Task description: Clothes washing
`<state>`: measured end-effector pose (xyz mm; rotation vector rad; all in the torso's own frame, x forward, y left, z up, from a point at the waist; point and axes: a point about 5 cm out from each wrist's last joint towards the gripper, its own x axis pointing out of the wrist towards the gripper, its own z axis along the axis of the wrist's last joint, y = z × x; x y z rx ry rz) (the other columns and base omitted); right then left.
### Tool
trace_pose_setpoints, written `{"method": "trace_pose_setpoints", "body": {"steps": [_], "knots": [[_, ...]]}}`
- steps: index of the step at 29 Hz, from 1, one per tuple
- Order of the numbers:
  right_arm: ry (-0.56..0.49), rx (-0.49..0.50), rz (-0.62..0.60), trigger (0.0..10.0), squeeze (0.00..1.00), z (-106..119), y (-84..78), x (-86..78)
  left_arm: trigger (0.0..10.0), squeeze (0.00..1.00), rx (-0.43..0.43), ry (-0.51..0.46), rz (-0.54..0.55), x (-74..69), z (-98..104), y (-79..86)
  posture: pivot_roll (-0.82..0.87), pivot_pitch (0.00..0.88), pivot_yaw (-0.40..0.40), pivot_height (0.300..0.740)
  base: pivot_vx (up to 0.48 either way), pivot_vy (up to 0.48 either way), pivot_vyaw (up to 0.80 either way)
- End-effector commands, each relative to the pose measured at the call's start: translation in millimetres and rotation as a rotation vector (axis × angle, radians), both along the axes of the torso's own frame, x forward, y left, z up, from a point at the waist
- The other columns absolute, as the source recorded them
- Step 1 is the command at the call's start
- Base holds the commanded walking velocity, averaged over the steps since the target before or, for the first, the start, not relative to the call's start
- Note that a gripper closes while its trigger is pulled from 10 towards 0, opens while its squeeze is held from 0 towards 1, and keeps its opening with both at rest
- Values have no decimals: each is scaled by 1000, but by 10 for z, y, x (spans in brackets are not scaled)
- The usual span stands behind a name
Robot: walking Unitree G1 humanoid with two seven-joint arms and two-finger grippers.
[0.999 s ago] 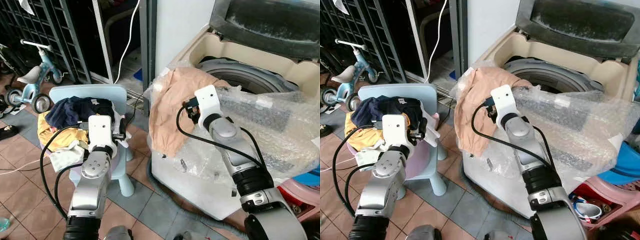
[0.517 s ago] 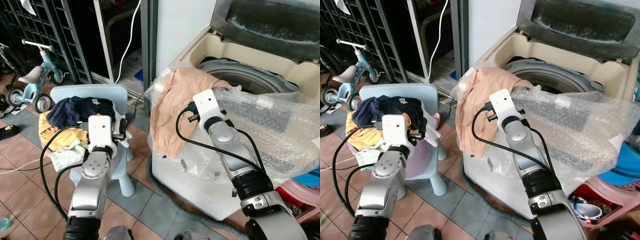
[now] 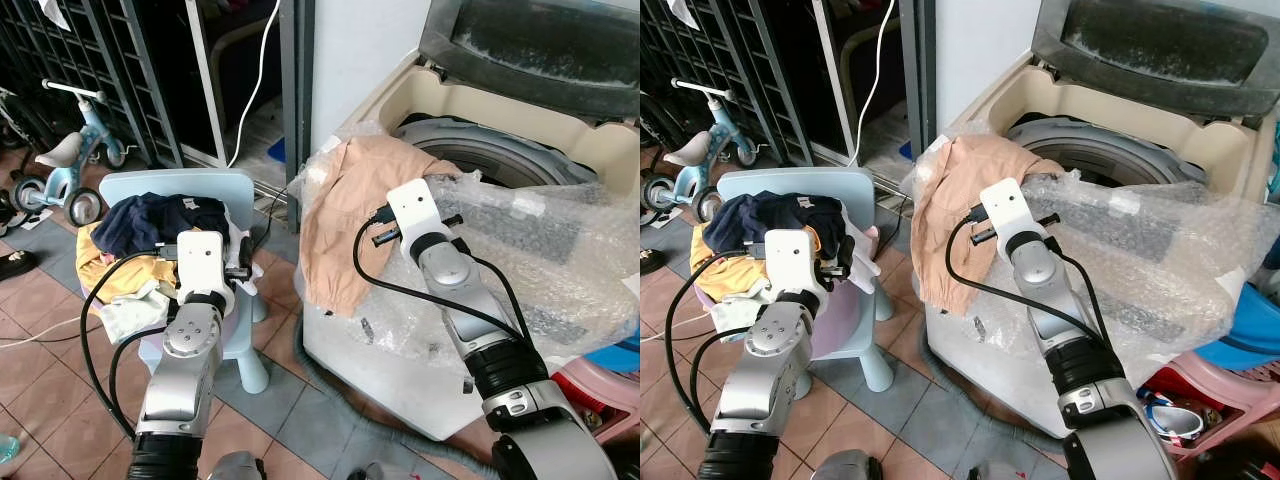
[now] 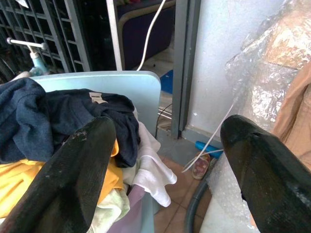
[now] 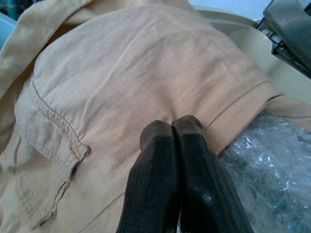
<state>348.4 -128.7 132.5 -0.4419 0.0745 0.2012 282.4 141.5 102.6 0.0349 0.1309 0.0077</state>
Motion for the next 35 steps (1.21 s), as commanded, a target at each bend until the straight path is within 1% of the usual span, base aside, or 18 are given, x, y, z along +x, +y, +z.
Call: {"method": "trace_pose_setpoints", "body": {"steps": [1, 3, 4, 8, 11, 12, 15, 17, 19, 20, 21, 22, 25, 27, 29, 31, 32, 35], "knots": [[-71, 41, -43, 0, 0, 176, -107, 95, 10000, 0, 12, -3, -2, 16, 22, 8, -39, 0, -3, 740, 0, 0, 0], [-98, 57, -50, 0, 0, 247, -120, 127, 10000, 0, 12, -4, -2, 22, 25, 10, -39, 0, -3, 740, 0, 0, 0], [-186, 93, -73, 0, 0, 496, -185, 233, 10000, 0, 13, -7, 0, 38, 39, 13, -39, 0, 0, 740, 0, 0, 0], [-315, 136, -132, 0, 0, 891, -336, 369, 10000, 0, 12, -10, 0, 49, 44, 8, -39, 0, -2, 740, 0, 0, 0], [-426, 207, -272, 0, 0, 1263, -596, 459, 10000, 0, 9, -10, -1, 47, 36, -5, -42, 0, -4, 740, 0, 0, 0], [-426, 207, -272, 0, 0, 1263, -596, 459, 10000, 0, 9, -10, -1, 47, 36, -5, -42, 0, -4, 740, 0, 0, 0], [-434, 357, -571, 0, 0, 1415, -1026, 494, 10000, 0, 5, -9, 0, 45, 29, -21, -40, 0, -11, 740, 0, 0, 0], [-424, 362, -600, 0, 0, 1412, -1068, 497, 10000, 0, 5, -10, 1, 46, 29, -23, -39, 0, -12, 740, 0, 0, 0], [-436, 362, -513, 0, 0, 1444, -995, 519, 10000, 0, 3, -12, 4, 44, 33, -27, -36, 0, -15, 740, 0, 0, 0], [-432, 363, -425, 8000, 0, 1427, -899, 521, 10000, 0, 3, -12, 6, 39, 33, -24, -35, 0, -18, 740, 0, 0, 0], [-428, 363, -366, 8000, 0, 1411, -833, 520, 10000, 0, 2, -12, 8, 36, 33, -21, -35, 0, -18, 740, 0, 0, 0], [-412, 383, -240, 10000, 1000, 1351, -703, 501, 10000, 0, 2, -10, 11, 25, 26, -13, -38, 0, -19, 740, 0, 0, 0], [-313, 371, -3, 10000, 1000, 1058, -462, 394, 10000, 0, 1, -6, 11, 14, 15, -6, -46, 0, -14, 740, 0, 0, 0], [-296, 376, 29, 10000, 1000, 1014, -430, 374, 10000, 0, 1, -6, 10, 16, 17, -10, -46, 0, -14, 740, 0, 0, 0], [-242, 221, 253, 10000, 1000, 758, -184, 176, 10000, 0, -1, -6, 1, 28, 21, -27, -57, 0, -2, 740, 0, 0, 0], [-227, 207, 300, 10000, 1000, 712, -134, 135, 10000, 0, -2, -7, -2, 27, 23, -25, -58, 0, 0, 740, 0, 0, 0], [-192, 92, 369, 10000, 1000, 546, -41, 67, 10000, 0, -5, -11, -14, 32, 28, -36, -61, 0, 4, 740, 0, 0, 0], [-150, -53, 348, 10000, 1000, 343, -10, 60, 10000, 0, -9, -20, -23, 37, 43, -37, -54, 0, 5, 740, 0, 0, 0]]}}
